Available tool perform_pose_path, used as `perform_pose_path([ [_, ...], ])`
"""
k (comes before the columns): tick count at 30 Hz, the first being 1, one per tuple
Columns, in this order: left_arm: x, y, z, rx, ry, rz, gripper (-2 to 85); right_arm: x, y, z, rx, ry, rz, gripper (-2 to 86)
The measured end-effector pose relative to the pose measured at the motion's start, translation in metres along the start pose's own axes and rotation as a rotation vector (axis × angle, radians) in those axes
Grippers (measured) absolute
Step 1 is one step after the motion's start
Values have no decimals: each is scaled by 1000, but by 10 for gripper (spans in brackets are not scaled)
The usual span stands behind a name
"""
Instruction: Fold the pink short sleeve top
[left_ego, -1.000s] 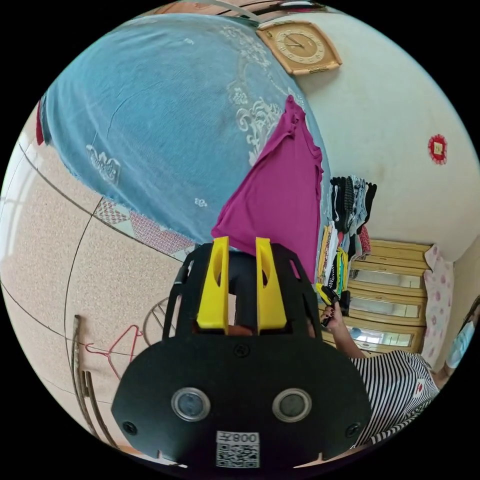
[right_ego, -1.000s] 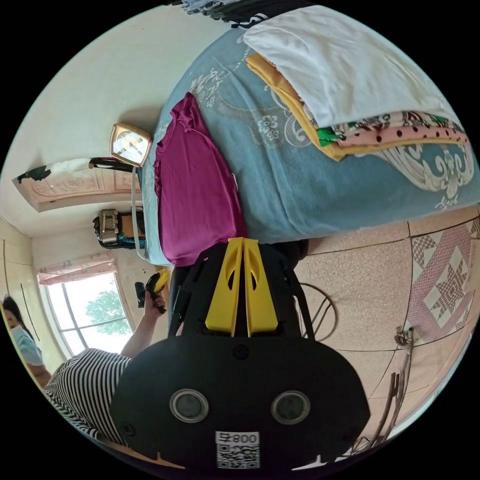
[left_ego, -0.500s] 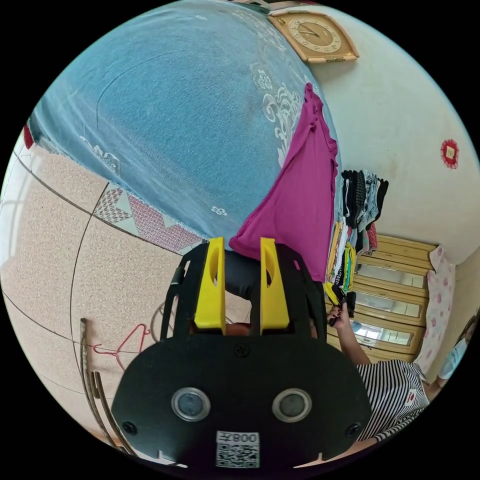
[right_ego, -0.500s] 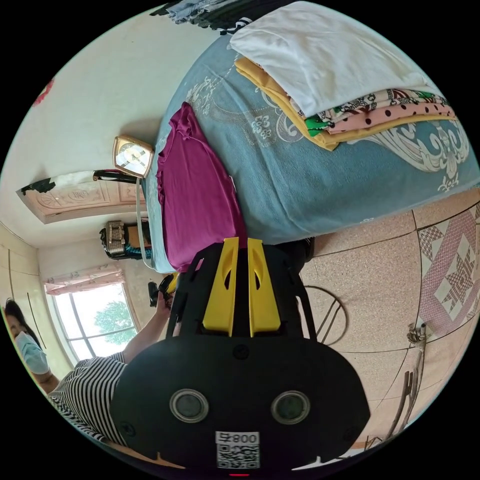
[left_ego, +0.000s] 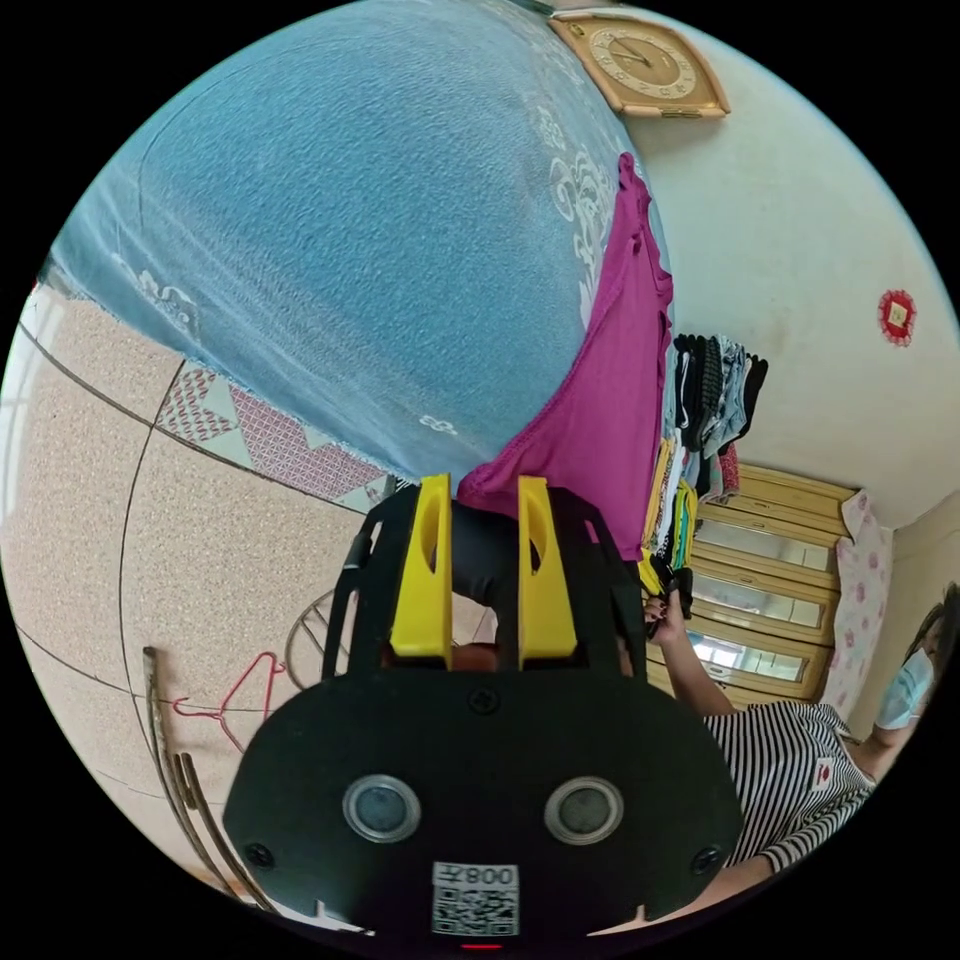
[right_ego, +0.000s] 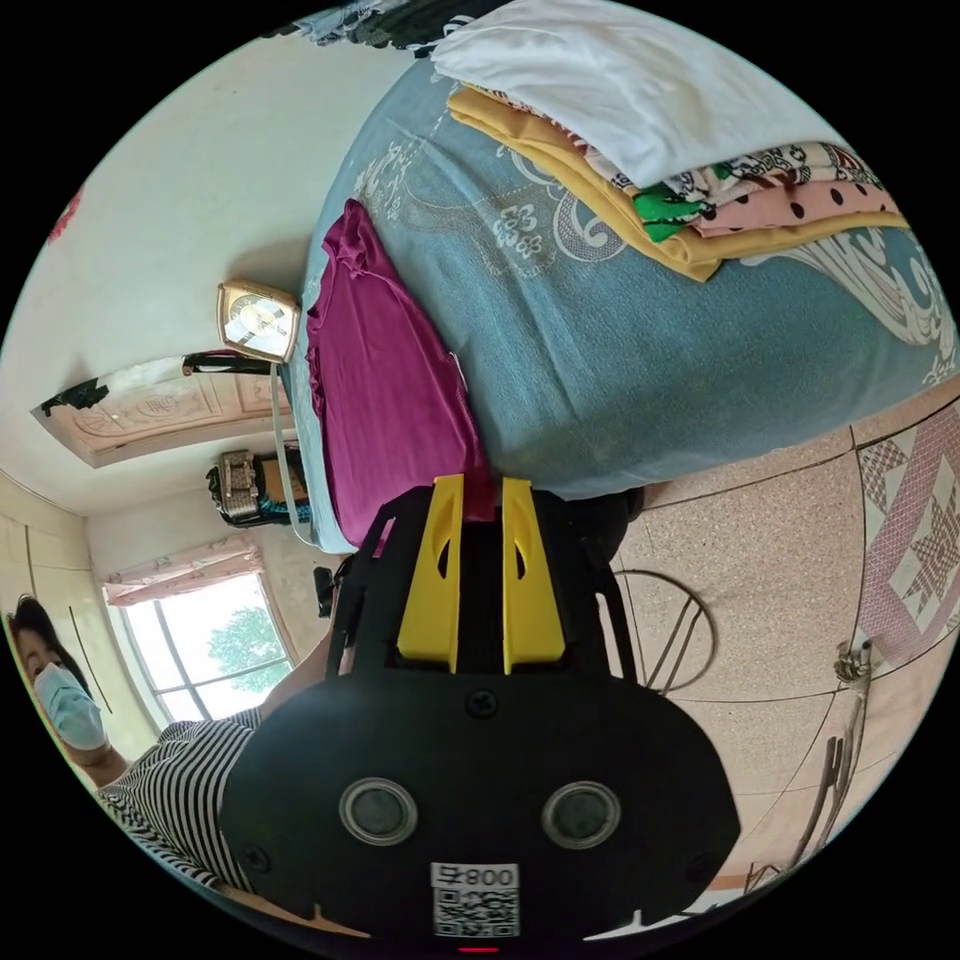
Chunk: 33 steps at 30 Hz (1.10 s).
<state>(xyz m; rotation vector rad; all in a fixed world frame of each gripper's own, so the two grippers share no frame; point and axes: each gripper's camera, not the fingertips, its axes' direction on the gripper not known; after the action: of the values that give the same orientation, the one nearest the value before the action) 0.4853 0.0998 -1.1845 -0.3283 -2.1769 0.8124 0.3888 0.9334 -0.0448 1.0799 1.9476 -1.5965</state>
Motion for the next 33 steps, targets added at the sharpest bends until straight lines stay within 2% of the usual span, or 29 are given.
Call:
perform_pose_path([
  [7,-12,28,1,16,111,8,43,23,25,2,15,-86,19,61],
  [11,-14,46,-2,23,110,-3,29,33,35,7,10,-97,25,50],
  [18,-17,77,-13,35,122,-26,22,53,56,11,-3,-129,37,19],
  [33,10,153,-74,140,333,91,19,69,102,-18,25,-298,-51,8],
])
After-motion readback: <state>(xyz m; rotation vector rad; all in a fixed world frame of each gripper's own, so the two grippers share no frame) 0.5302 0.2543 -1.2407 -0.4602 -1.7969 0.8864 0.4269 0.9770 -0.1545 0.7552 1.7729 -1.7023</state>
